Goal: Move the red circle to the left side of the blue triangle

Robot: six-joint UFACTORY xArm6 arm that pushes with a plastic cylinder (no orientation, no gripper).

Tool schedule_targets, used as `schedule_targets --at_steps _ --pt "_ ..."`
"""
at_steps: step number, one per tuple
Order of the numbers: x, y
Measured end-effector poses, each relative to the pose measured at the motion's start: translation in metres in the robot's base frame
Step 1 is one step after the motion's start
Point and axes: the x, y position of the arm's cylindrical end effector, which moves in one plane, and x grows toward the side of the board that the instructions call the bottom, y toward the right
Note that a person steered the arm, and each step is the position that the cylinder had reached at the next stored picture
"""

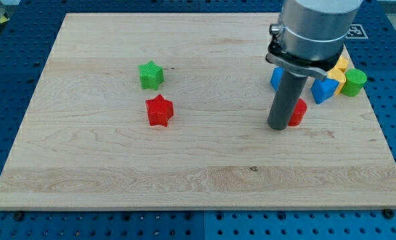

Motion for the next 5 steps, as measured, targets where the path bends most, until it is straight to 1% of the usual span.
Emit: schedule_targets --at_steps 2,3,4,5 --pt "-0.027 0.032" --pt "-0.027 0.04" --pt "-0.011 0.04" --pt "0.045 0.007"
